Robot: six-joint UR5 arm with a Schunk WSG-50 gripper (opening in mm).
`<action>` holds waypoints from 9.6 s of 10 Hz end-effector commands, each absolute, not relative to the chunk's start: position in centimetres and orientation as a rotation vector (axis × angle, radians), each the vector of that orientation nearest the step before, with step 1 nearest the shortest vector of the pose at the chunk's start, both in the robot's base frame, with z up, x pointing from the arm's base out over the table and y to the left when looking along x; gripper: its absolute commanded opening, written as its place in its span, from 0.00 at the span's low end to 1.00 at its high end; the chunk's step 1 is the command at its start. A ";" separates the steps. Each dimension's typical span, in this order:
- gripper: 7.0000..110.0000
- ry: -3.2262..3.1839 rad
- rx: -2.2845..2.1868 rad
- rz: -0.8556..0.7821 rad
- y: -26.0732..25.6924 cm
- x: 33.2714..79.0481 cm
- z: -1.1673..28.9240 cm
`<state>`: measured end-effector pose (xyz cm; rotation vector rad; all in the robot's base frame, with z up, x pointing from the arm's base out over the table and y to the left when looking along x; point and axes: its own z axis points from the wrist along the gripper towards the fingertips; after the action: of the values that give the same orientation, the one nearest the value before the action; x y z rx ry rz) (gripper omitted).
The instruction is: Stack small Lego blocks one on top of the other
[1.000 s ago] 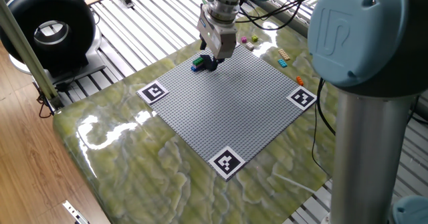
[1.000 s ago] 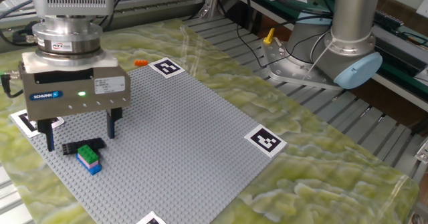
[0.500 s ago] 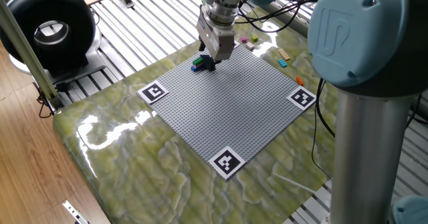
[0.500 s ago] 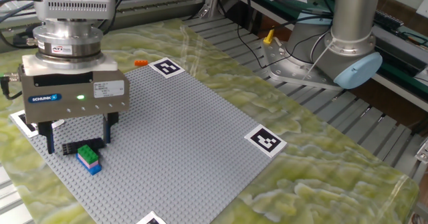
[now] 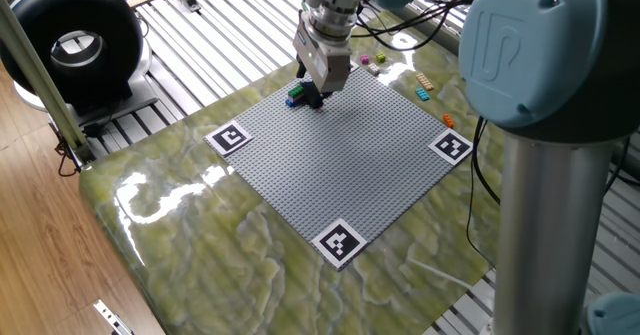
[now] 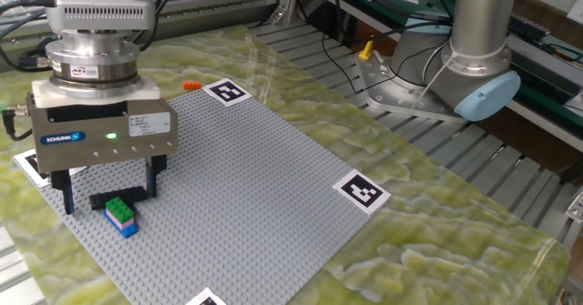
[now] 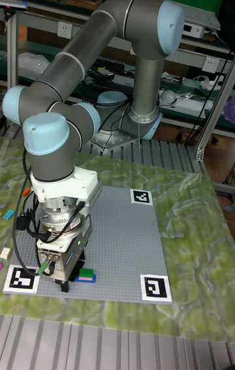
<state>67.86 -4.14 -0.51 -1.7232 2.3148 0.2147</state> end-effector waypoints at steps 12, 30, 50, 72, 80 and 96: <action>0.79 2.372 -1.687 0.217 -4.9 67.3 -0.7; 0.57 2.408 -1.653 0.263 -4.6 66.7 -0.9; 0.00 2.573 -1.575 0.161 -5.7 67.6 3.2; 0.00 3.141 0.100 -0.018 0.0 71.4 4.0; 0.00 3.254 0.142 -0.031 -1.5 68.8 4.7; 0.00 3.148 0.119 0.105 -1.3 68.3 2.2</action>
<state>68.39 -1.49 2.36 0.1079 3.1524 0.0666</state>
